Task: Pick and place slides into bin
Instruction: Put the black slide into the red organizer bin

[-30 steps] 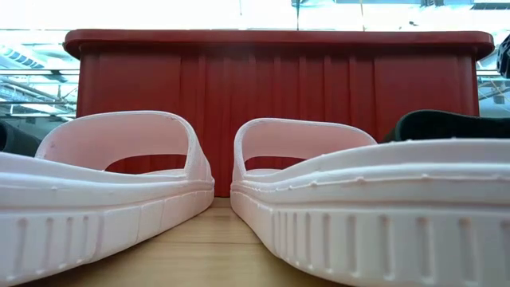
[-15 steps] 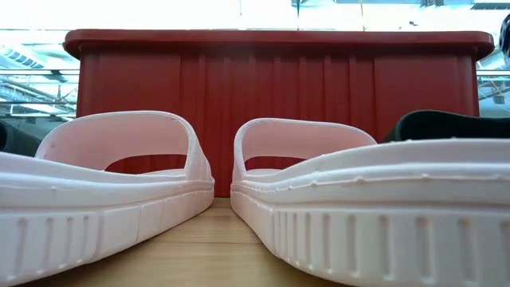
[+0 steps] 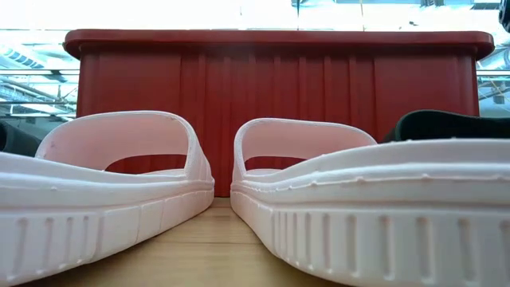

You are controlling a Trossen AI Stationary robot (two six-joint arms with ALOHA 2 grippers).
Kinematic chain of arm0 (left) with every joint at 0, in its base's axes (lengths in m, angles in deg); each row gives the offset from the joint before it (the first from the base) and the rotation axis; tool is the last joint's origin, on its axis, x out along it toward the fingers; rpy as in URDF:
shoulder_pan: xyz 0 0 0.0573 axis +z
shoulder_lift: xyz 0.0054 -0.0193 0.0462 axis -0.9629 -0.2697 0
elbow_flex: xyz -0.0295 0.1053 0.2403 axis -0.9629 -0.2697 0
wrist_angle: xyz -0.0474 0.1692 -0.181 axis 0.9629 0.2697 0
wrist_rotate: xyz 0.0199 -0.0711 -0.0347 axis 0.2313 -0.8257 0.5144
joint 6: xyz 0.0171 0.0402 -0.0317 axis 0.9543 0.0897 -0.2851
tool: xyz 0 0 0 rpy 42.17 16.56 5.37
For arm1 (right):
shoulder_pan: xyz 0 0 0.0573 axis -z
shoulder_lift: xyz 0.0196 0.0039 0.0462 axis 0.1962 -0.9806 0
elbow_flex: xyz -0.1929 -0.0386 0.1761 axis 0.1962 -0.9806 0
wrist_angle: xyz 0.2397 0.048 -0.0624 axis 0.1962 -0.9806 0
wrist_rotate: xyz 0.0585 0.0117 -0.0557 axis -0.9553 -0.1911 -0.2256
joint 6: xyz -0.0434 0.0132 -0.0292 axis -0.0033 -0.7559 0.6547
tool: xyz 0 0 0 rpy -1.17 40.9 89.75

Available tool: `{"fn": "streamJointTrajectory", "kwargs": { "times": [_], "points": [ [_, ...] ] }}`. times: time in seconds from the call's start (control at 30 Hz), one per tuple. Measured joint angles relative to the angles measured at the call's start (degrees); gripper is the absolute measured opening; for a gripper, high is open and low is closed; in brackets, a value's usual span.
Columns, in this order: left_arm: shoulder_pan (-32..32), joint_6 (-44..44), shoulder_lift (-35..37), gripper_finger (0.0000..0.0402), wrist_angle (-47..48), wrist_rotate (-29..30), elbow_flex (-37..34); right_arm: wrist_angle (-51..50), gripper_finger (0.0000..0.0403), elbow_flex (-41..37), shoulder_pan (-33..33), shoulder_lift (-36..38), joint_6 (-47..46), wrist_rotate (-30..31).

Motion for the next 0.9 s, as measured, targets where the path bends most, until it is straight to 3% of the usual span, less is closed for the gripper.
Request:
{"fn": "streamJointTrajectory", "kwargs": {
  "times": [0.37,0.9],
  "points": [
    [0.04,4.32,0.35,0.0026,-0.55,-0.99,-0.04,-4.69,0.0010,-2.10,-7.04,-2.99,-0.10,24.02],
    [0.04,4.59,0.35,0.0026,-0.43,-1.04,-0.04,-4.19,0.0153,-11.56,-7.89,-5.71,-19.25,25.36]
  ]
}}
